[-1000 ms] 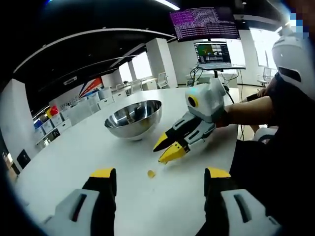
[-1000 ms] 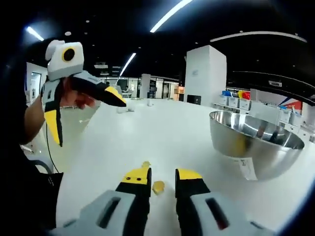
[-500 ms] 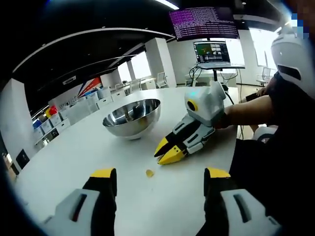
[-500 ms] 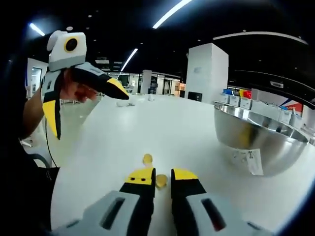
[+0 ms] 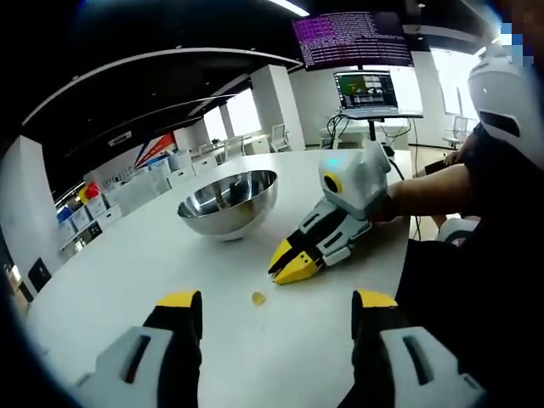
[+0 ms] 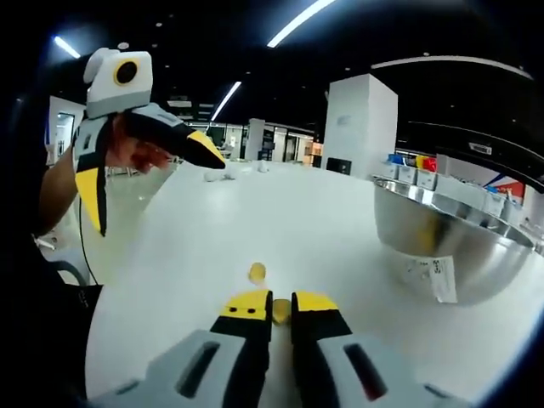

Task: Pick up the QQ candy scattered on the table and place it into the stainless steel bowl on the table

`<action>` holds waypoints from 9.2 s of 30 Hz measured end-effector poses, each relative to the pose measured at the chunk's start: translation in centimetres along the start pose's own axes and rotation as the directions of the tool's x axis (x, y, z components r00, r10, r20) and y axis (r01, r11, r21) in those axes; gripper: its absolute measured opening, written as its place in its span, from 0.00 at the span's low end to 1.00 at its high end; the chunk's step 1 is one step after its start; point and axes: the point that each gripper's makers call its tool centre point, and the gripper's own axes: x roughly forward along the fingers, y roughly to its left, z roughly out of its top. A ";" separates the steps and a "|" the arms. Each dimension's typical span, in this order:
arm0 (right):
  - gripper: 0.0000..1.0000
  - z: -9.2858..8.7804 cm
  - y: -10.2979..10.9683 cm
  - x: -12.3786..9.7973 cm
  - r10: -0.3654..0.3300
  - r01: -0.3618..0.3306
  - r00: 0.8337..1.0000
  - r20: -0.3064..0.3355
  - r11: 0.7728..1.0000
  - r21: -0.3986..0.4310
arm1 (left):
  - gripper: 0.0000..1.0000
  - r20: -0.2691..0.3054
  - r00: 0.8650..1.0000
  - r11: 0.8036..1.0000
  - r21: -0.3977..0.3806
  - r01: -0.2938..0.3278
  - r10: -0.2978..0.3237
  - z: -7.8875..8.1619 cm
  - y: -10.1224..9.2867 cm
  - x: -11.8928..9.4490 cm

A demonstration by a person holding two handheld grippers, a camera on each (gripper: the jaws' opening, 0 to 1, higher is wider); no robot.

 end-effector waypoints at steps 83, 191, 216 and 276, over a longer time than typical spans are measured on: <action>0.22 12.8 -11.4 -7.3 -0.274 0.271 0.917 0.290 0.961 0.053 | 0.71 0.017 1.000 1.000 0.018 0.015 -0.016 1.0 -0.5 0.3; 0.06 10.3 -15.3 -6.1 -0.319 0.288 0.921 0.223 0.944 0.161 | 0.71 0.025 0.999 1.000 0.024 0.021 -0.021 1.1 -0.7 0.3; 0.19 9.0 -15.6 -7.5 -0.326 0.261 0.916 0.236 0.927 0.268 | 0.72 0.039 0.999 1.000 0.013 0.023 -0.024 1.4 -0.1 0.9; 0.88 1.4 -17.2 -5.8 0.229 -0.231 0.946 0.229 0.973 -0.015 | 0.95 0.422 0.835 0.926 0.026 0.377 -0.352 4.6 11.4 17.1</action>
